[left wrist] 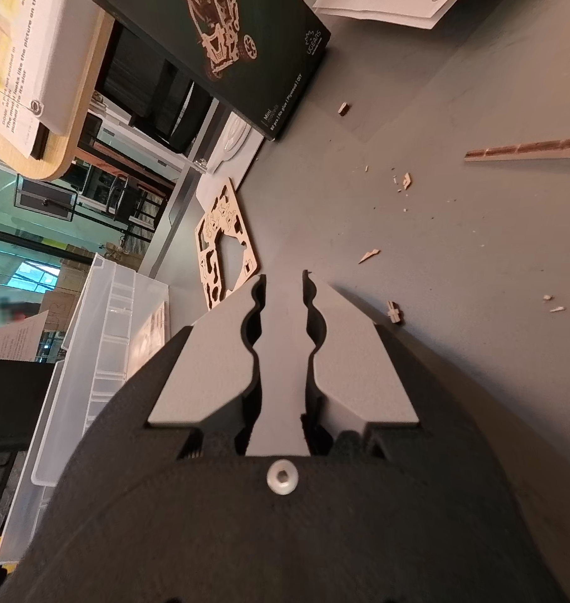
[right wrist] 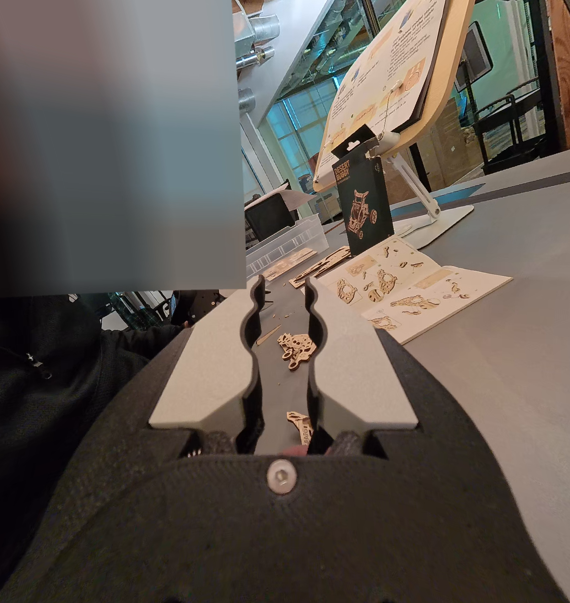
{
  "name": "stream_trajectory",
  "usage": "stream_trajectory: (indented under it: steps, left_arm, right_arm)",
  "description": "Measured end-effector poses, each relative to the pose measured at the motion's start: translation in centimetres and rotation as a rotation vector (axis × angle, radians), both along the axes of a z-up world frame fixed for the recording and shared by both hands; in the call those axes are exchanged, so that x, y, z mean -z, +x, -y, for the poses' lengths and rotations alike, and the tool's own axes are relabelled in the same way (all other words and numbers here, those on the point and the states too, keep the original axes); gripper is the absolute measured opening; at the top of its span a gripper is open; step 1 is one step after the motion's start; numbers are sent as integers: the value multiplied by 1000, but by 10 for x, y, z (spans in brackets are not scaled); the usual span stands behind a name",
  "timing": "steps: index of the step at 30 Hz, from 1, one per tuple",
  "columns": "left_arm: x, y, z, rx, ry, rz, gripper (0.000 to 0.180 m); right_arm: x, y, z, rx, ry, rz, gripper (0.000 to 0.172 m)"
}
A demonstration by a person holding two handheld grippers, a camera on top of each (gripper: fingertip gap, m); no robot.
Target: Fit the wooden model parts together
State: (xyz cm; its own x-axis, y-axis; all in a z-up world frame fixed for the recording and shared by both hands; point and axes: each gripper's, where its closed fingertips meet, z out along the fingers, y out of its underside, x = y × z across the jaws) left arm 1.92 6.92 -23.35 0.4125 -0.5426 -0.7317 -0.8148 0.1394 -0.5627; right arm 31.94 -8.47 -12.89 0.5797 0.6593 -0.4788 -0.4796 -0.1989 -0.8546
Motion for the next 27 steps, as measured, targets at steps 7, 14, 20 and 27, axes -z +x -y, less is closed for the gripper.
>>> stream_trajectory:
  steps: [7,14,20,27]
  left_arm:
    - [1,0,0,1,0,-4,21]
    - [1,0,0,1,0,-7,21]
    - [-1,0,1,4,5,6,21]
    - [-30,36,15,132,19,43,25]
  right_arm:
    - [-1,0,1,-1,2,-3,21]
    - [-1,0,2,-1,3,-4,21]
    - [-1,0,2,-1,1,-3,21]
    - [5,-8,-1,-24,-34,47,23]
